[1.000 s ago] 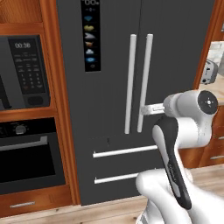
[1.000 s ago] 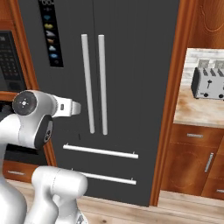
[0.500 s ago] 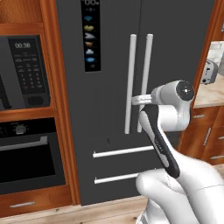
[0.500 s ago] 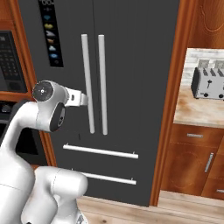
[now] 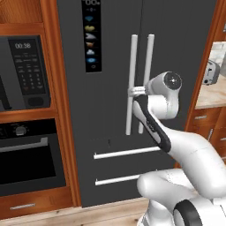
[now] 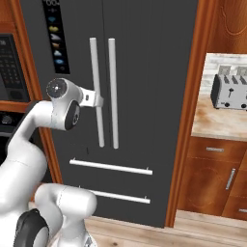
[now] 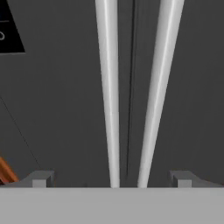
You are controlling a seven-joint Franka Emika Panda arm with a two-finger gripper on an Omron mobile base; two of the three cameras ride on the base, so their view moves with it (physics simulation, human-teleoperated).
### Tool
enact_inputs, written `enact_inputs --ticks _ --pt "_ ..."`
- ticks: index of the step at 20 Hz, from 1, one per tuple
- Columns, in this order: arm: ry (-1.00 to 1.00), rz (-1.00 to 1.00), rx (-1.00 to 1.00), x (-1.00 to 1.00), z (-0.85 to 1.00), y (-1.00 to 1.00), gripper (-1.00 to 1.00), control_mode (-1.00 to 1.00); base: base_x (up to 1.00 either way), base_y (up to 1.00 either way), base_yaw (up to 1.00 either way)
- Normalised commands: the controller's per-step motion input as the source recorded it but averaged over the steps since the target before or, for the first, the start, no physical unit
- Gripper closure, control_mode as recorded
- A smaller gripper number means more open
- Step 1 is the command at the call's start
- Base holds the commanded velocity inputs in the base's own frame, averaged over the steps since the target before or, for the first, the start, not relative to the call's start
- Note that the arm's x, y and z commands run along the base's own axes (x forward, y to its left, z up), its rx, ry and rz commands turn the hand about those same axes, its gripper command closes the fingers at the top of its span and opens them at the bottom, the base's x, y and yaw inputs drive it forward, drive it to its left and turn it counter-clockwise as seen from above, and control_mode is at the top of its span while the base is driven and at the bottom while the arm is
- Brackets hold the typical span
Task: Retrieve the apple and orange from the fridge and place them into the bowl on the dining table.
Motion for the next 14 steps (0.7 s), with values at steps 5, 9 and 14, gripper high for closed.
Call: enact_inputs --ticks 5,9,14 --pt "0.00 0.00 0.00 0.64 0.00 0.00 -1.00 -1.00 0.00 0.00 0.00" --pt "0.00 0.00 0.00 0.72 0.00 0.01 -1.00 -1.00 0.00 0.00 0.00" --pt "0.00 0.00 0.00 0.73 -0.01 0.03 -1.00 -1.00 0.00 0.00 0.00"
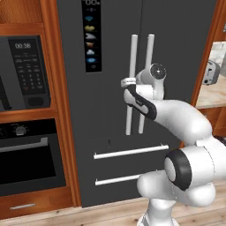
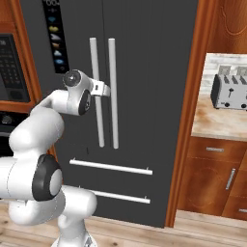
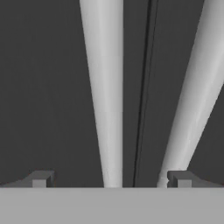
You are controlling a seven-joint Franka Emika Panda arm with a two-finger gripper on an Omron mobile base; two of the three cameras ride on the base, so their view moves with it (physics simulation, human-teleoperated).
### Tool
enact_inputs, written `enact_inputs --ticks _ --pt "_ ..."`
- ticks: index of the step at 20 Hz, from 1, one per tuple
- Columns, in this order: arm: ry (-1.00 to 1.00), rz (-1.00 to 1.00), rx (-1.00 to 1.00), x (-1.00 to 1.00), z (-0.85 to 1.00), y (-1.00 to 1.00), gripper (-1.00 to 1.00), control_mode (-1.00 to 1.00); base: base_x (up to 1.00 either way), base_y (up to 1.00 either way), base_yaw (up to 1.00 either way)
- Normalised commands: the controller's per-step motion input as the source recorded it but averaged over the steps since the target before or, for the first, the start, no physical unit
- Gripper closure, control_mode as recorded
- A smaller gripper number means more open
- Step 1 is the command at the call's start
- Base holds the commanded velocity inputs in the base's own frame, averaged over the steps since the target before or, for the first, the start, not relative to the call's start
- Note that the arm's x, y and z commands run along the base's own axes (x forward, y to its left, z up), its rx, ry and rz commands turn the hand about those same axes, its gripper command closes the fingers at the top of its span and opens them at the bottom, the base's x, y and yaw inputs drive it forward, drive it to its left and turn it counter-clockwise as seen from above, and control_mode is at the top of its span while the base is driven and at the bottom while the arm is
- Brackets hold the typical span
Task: Retrieve the apple and orange from the fridge and place them into the bowl on the dining table.
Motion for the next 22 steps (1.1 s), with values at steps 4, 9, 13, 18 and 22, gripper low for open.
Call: enact_inputs --ticks 4,9,13,18,22 --pt "0.00 0.00 0.00 0.72 -0.05 0.00 -1.00 -1.00 0.00 0.00 0.00" --pt "0.00 0.00 0.00 0.68 -0.13 0.00 -1.00 -1.00 0.00 0.00 0.00" --pt "0.00 0.00 0.00 0.66 -0.14 0.00 -1.00 -1.00 0.00 0.00 0.00" --pt "0.00 0.00 0.00 0.63 -0.08 0.00 1.00 -1.00 0.00 0.00 0.00" --pt "-0.02 0.00 0.00 -0.10 -0.01 0.00 1.00 -1.00 0.00 0.00 0.00"
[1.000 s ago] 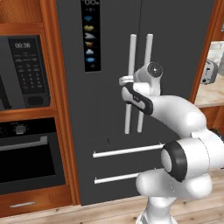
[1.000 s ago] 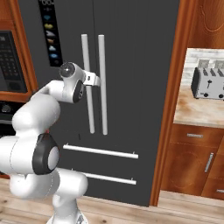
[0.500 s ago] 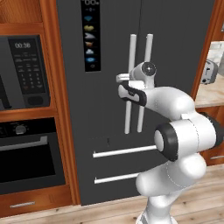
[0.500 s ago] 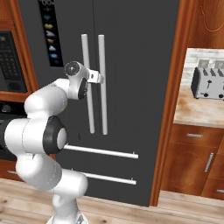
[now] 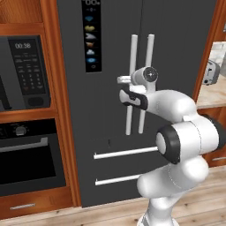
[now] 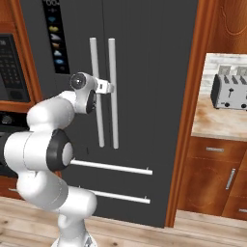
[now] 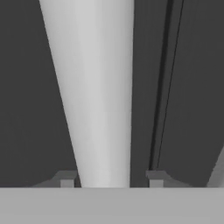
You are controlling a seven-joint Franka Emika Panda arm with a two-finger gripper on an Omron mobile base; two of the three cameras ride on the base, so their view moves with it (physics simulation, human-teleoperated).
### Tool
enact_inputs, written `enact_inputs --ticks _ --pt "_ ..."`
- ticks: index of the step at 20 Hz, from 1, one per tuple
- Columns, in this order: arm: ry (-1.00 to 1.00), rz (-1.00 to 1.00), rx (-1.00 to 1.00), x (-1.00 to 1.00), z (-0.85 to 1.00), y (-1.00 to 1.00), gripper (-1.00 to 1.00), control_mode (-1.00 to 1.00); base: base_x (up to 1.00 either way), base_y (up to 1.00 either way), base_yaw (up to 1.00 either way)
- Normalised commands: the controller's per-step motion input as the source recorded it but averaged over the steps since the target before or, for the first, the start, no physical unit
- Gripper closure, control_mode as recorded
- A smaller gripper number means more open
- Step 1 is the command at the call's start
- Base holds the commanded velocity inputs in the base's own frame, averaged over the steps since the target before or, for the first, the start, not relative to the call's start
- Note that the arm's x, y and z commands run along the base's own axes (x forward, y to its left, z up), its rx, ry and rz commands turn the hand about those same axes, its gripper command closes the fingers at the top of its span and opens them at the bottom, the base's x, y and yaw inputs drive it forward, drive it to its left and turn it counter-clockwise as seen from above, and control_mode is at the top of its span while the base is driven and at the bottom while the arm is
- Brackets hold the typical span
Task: Retrieve the apple and orange from the fridge and place them into the bowl on the dining table.
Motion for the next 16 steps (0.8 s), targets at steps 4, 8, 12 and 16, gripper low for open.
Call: enact_inputs --ticks 4,8,12,16 --pt "-0.04 0.00 0.00 -0.93 0.09 0.07 1.00 -1.00 0.00 0.00 0.00" --pt "0.00 0.00 0.00 -1.00 0.13 0.44 1.00 -1.00 0.00 0.00 0.00" --pt "0.00 0.00 0.00 -0.90 0.17 0.59 1.00 -1.00 0.00 0.00 0.00" --pt "0.10 0.00 0.01 -0.80 0.30 0.62 1.00 -1.00 0.00 0.00 0.00"
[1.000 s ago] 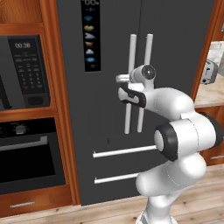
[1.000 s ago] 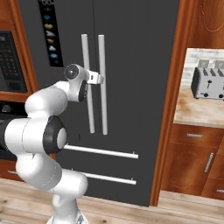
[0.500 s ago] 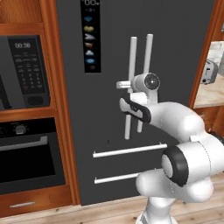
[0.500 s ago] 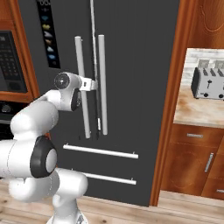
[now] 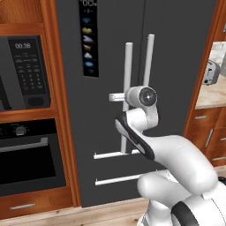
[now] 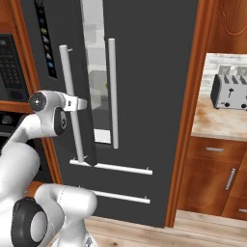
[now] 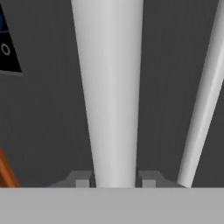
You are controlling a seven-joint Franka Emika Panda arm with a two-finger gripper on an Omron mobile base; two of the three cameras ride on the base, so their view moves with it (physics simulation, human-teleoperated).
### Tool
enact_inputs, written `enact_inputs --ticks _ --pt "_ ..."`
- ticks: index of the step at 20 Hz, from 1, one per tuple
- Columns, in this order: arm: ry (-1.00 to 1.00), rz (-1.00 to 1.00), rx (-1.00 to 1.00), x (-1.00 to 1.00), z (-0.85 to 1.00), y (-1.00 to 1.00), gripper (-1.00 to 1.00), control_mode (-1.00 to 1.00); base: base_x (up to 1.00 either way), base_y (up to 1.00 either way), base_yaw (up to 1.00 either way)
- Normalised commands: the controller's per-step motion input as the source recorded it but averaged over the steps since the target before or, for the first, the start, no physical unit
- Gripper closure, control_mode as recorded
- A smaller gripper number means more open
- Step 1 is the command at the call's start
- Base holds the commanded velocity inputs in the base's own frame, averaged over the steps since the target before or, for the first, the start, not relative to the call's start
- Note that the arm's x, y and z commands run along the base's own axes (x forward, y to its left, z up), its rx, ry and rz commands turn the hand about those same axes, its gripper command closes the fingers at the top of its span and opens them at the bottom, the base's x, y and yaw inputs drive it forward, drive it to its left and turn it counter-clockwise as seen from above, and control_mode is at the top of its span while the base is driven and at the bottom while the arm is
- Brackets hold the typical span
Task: Retrieve the apple and orange from the fridge and place them into the bowl on the dining table.
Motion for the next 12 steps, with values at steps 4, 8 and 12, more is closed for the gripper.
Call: enact_inputs --ticks 4,8,12 --pt "0.18 0.00 0.00 -0.57 0.61 0.43 1.00 -1.00 0.00 0.00 0.00" --pt "0.17 0.03 0.00 -0.63 0.71 0.39 1.00 -1.00 0.00 0.00 0.00" --pt "0.07 0.02 0.00 -0.63 0.63 0.23 -1.00 -1.00 0.00 0.00 0.00"
